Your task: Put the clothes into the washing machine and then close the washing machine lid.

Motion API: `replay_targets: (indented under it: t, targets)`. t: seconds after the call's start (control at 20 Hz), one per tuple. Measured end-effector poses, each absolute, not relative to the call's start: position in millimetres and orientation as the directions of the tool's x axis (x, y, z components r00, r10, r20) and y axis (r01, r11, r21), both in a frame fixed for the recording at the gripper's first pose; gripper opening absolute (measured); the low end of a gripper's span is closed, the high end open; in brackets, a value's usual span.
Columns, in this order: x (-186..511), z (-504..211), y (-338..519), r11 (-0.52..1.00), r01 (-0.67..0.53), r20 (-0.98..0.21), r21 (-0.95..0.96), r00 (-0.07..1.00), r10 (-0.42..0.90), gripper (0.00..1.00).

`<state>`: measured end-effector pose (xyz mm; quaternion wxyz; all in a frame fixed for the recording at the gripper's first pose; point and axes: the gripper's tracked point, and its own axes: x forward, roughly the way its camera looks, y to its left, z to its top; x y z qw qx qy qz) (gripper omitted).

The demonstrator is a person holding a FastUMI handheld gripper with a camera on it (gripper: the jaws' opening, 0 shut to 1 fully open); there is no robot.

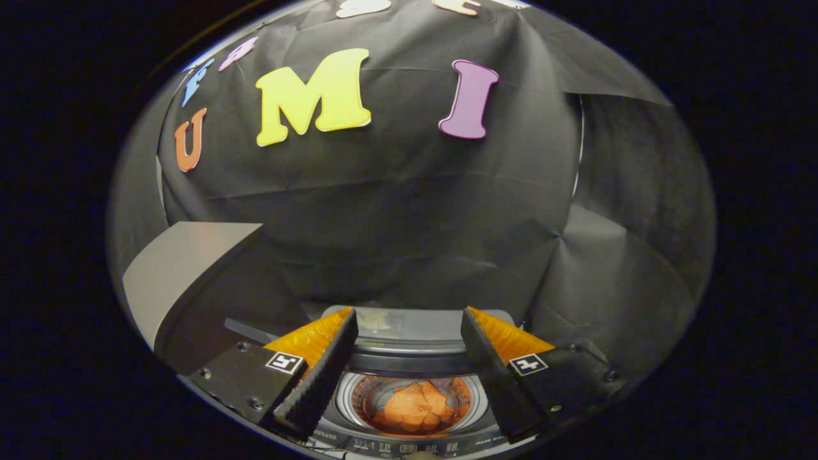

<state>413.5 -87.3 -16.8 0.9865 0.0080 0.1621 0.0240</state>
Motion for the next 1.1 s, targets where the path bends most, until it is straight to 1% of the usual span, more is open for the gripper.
replay_targets:
  t: [0.2,0.4,0.75,0.85,1.1]
  targets:
    - [374.7,-45.7,-91.6,1.000,-0.005,-0.334,0.030,0.942,0.015,1.00]
    - [319.5,-32.6,-96.9,0.999,0.029,-0.269,0.021,0.963,-0.022,1.00]
    - [162.5,-22.2,-74.7,0.997,0.059,-0.141,0.045,0.989,-0.052,1.00]
    - [127.2,-26.9,-70.8,0.997,0.062,-0.133,0.043,0.989,-0.056,1.00]
    - [36.6,-33.9,-54.4,0.997,0.028,-0.114,0.066,0.993,-0.020,1.00]
